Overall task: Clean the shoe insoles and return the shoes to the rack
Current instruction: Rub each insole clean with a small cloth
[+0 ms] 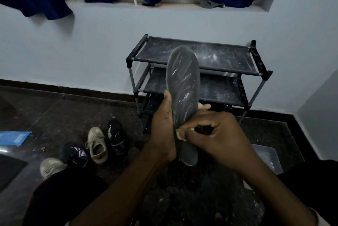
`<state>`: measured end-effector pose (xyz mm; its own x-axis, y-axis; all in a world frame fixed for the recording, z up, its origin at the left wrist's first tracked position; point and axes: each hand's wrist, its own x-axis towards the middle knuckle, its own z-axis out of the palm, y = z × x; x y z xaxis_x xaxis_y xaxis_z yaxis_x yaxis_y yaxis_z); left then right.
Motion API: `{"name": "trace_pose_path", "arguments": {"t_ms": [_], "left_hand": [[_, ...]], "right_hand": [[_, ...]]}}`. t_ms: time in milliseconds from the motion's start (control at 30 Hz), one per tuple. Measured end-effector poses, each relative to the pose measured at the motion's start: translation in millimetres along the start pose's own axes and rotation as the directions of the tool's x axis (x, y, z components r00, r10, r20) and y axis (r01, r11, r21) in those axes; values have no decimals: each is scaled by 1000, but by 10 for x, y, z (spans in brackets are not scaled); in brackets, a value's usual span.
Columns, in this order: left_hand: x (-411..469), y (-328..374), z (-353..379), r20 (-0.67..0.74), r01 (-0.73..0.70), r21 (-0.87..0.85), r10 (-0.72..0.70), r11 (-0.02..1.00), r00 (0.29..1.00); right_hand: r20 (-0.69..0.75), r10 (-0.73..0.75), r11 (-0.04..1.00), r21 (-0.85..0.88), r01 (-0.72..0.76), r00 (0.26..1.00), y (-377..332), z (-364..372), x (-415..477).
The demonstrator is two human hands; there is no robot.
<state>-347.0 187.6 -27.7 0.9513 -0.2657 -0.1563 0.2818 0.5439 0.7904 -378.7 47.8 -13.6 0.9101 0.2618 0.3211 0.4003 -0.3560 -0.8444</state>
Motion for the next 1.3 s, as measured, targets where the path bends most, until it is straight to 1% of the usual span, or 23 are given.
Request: {"name": "trace_pose_path", "arguments": {"t_ms": [67,133,233,267,300,400,433,467,567,600,633,700,733,767,867,900,933,1000,1033,1067,1167,1200,1300], "left_hand": [[-14,-18,25,-3,2,-40,-2,999,1000],[-9,-40,17,-13,-4,-37,4,999,1000],[-10,-16,-12,-5,-33,30,33,999,999],[-18,-7,-11,-8,-29,32,29,999,1000],[-35,-8,7,-6,-23,24,23,999,1000],[-47,-59,53,15,20,-47,-19,999,1000],[-50,-73,57,26,26,-60,-25,998,999],[-52,-62,53,20,28,-53,-27,998,999],[-32,-28,5,-2,9,24,-9,1000,1000],[-30,-24,2,-16,3,40,-2,999,1000],[-30,-26,8,-20,-4,36,4,999,1000],[-44,-47,41,-5,17,-17,-17,1000,1000],[-48,-55,49,4,20,-25,-20,999,1000],[-37,-61,38,9,14,-20,-14,1000,1000],[-10,-9,-7,-21,-16,53,18,998,1000],[-4,-4,-12,-26,-13,53,14,998,1000],[-6,-8,-7,-25,-10,45,11,999,1000],[-21,-34,7,-17,-1,25,1,1000,1000],[-23,-41,6,-16,0,15,0,1000,1000],[-28,-39,6,-6,-1,17,1,1000,1000],[-21,-2,-24,-17,-1,45,2,999,1000],[-14,13,-31,-18,7,31,-7,999,1000],[17,16,-61,8,5,-18,-5,1000,1000]], "right_hand": [[-75,-17,1000,-9,17,997,4,7,28],[-87,-27,1000,-5,27,996,-21,40,20],[54,-27,1000,1,27,998,-50,20,-20],[75,-31,999,-7,32,997,-48,2,-15],[52,-42,999,-14,42,998,-37,-11,4],[-108,-60,998,-23,58,992,-20,-11,58],[-120,-63,998,-30,60,991,-30,-5,54],[-92,-66,997,-37,62,994,-36,-2,37],[108,-46,998,-46,52,993,-47,-37,-21],[123,-41,998,-46,47,992,-39,-52,-15],[87,-44,998,-43,48,995,-30,-59,2],[-49,-51,998,-43,49,997,-24,-51,36],[-81,-52,998,-47,48,995,-33,-37,41],[-59,-59,997,-54,56,997,-46,-28,31],[182,-45,997,-50,55,982,-74,-60,-29],[212,-27,998,-50,38,977,-60,-88,-25],[181,-18,998,-54,28,983,-36,-106,-10],[31,-28,998,-58,30,999,-13,-97,15],[-10,-32,998,-56,31,999,-16,-76,15],[-2,-38,998,-55,38,999,-29,-52,2],[153,-1,999,-51,9,988,-55,-37,-45],[137,28,999,-44,-22,990,-37,-57,-39],[2,84,995,-55,-84,996,22,-78,-11]]}}
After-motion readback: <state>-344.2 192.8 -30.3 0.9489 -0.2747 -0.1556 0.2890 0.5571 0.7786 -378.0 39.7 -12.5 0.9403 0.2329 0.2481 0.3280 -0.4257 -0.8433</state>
